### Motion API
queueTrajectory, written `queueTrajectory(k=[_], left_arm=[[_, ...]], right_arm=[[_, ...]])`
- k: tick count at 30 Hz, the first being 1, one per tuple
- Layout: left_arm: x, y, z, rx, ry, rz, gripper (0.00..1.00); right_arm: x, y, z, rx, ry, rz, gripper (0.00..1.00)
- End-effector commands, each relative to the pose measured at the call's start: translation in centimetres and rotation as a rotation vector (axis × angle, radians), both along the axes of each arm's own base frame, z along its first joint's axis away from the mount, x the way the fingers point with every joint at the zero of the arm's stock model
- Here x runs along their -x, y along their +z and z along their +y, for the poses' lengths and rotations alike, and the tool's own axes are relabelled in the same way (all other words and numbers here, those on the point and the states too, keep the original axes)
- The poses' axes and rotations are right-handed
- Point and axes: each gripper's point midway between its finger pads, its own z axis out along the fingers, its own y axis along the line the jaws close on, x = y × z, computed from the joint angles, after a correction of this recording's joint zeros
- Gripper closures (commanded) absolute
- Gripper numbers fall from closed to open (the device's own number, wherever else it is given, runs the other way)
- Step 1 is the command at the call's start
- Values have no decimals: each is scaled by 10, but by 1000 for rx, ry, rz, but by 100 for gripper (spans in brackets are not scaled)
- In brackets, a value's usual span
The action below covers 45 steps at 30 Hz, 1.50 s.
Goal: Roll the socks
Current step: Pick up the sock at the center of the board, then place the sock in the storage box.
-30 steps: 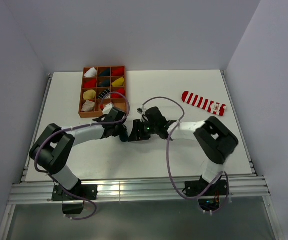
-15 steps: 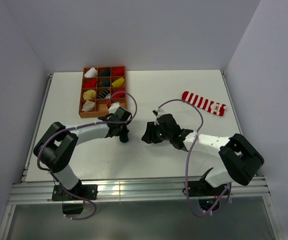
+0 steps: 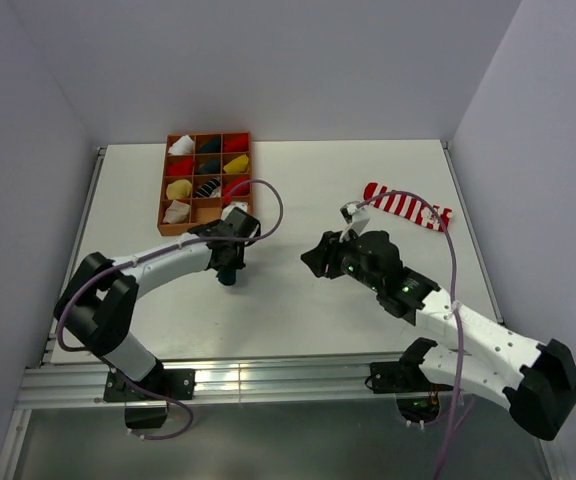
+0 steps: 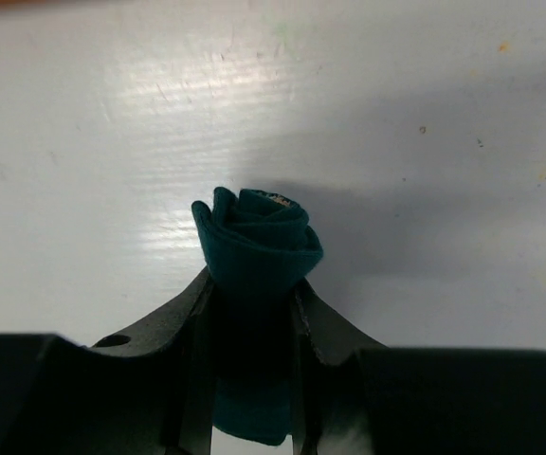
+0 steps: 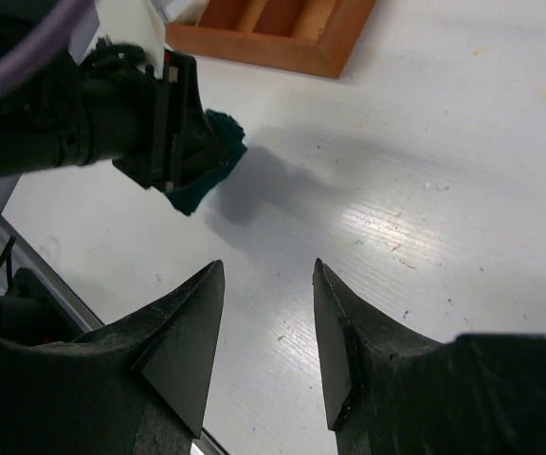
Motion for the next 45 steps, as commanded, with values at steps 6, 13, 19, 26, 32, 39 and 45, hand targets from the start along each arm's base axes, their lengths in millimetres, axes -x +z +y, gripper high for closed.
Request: queueTrajectory(k=[6, 13, 19, 26, 32, 39, 45], left_arm=[[-61, 101, 19, 63, -151, -242, 100], [-106, 122, 47, 22, -206, -298, 100], [-142, 134, 49, 39, -310, -381, 100], [-174, 118, 43, 26, -454, -427, 100], [-188, 109, 36, 22, -532, -459, 100], [-201, 89, 44, 27, -551, -454, 100], [-197, 55, 64, -7, -528, -382, 100]], right_arm=[[7, 29, -48, 68, -117, -118, 48], [13, 61, -85, 68, -237, -209, 38], [17, 64, -95, 33, -278, -231, 32], [18, 63, -106, 18, -332, -240, 15], [19, 64, -112, 17, -359, -241, 10], [17, 57, -112, 46, -363, -219, 10], [15, 56, -113, 55, -372, -219, 10]])
